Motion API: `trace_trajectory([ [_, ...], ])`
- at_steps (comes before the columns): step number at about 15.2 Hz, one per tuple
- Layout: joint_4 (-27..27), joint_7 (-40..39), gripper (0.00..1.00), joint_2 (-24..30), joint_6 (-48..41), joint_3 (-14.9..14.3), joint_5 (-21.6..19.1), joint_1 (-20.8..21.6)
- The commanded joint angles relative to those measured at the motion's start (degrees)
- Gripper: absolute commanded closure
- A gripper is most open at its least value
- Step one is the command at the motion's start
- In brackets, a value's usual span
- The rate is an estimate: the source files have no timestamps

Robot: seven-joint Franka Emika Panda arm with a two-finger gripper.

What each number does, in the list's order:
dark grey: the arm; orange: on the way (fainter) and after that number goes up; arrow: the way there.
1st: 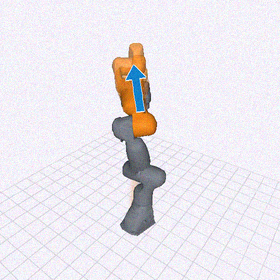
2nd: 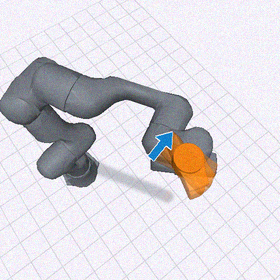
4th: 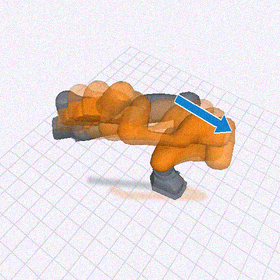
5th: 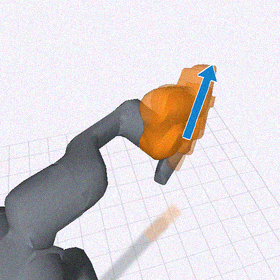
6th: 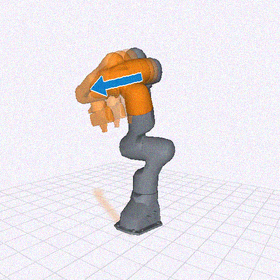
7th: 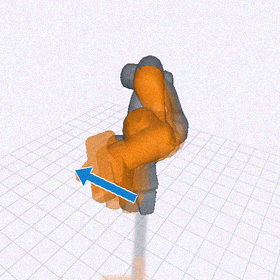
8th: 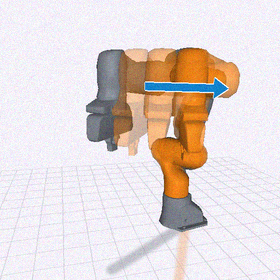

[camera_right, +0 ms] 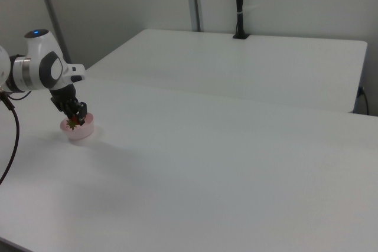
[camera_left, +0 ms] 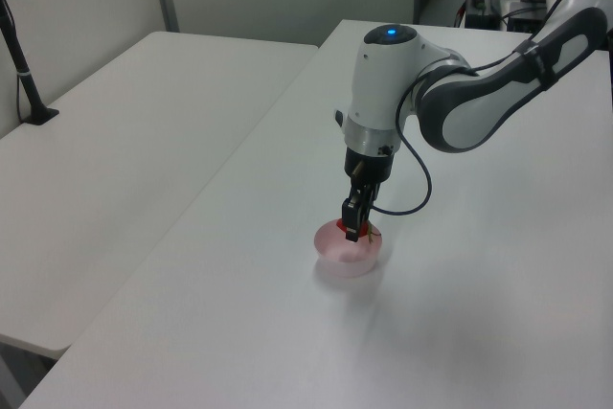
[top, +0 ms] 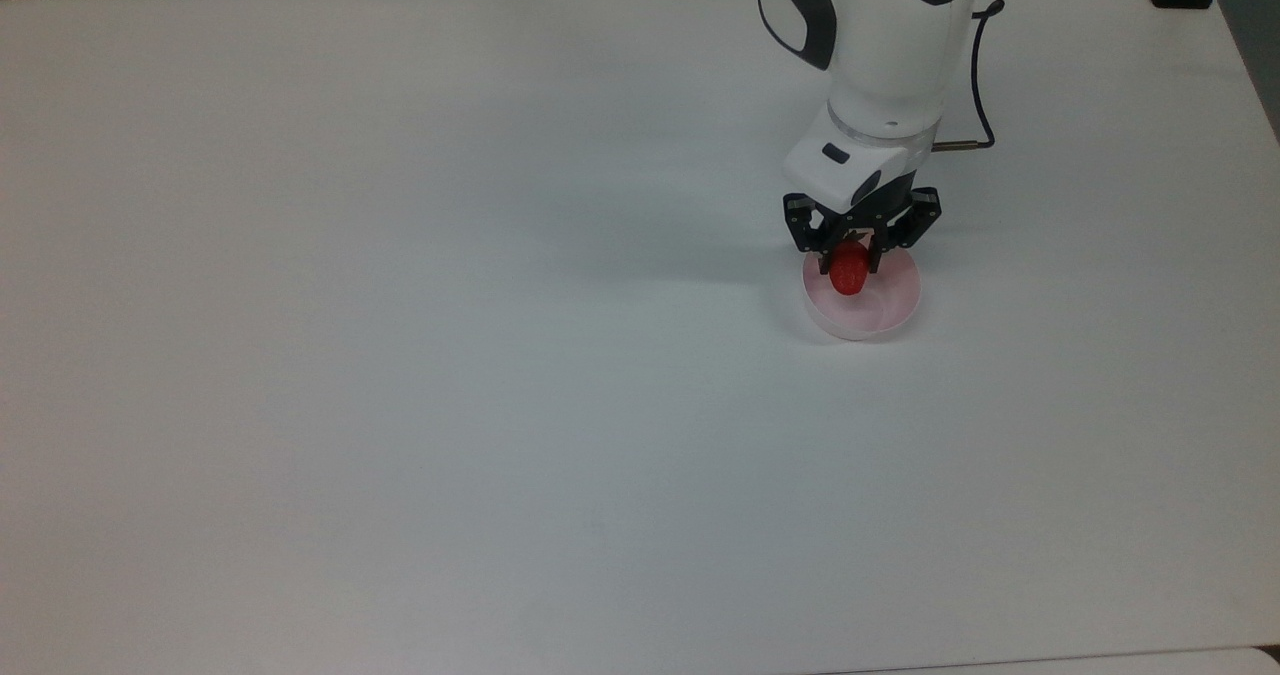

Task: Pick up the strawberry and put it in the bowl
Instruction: 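Open the gripper to release the strawberry into the bowl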

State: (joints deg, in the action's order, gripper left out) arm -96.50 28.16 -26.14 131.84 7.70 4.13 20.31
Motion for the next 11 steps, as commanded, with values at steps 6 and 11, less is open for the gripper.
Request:
trace_trajectory([
  [6,1.57,-0.82,0.00,-0.15,0.96,-0.40,0.79,0.61],
  [11,3.16,-4.32,0.00,6.43,-6.13,-0.84,0.61,-1.93],
])
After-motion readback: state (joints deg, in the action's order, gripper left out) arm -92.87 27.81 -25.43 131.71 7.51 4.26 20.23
